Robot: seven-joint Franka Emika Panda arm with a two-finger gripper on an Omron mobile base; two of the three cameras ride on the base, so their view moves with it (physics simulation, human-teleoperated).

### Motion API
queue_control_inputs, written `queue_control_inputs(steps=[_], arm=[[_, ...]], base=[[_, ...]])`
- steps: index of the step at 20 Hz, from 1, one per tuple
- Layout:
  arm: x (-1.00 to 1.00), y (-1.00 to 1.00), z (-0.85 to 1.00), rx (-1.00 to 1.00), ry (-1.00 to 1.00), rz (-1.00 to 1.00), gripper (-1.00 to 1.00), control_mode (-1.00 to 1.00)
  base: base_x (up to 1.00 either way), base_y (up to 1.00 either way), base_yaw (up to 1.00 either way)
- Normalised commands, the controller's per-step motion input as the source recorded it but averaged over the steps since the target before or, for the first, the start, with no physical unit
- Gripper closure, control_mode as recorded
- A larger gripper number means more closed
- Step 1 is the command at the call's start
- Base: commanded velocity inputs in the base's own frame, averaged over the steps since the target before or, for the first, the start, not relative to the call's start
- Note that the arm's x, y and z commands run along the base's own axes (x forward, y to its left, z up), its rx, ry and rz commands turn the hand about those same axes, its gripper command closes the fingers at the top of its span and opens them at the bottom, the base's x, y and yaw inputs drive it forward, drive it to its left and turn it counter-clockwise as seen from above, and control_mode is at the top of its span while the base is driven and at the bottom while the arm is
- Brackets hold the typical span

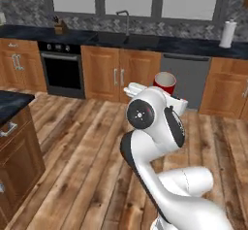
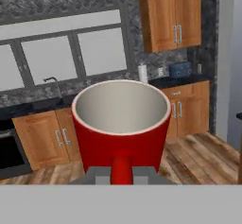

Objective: Open the cabinet directly in front. Then move the liquor and the mug to the dining counter with the jar on it.

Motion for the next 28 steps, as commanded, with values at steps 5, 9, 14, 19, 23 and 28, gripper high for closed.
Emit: queue_control_inputs(steps=[5,9,14,19,23,28], arm=[[0.0,0.0,0.0,0.0,0.0,0.0,1.0,1.0],[0.0,0.0,0.0,0.0,0.0,0.0,1.0,1.0],[0.0,0.0,0.0,0.0,0.0,0.0,1.0,1.0],[0.0,0.0,0.0,0.0,0.0,0.0,1.0,1.0],[0.0,0.0,0.0,0.0,0.0,0.0,1.0,1.0],[0.0,0.0,0.0,0.0,0.0,0.0,1.0,1.0]], base=[[0.13,0.0,0.79],[0.33,0.0,0.74],[0.44,-0.01,0.67],[0.85,-0.52,0.45],[0.81,-0.98,0.26],[0.79,-1.0,0.16]])
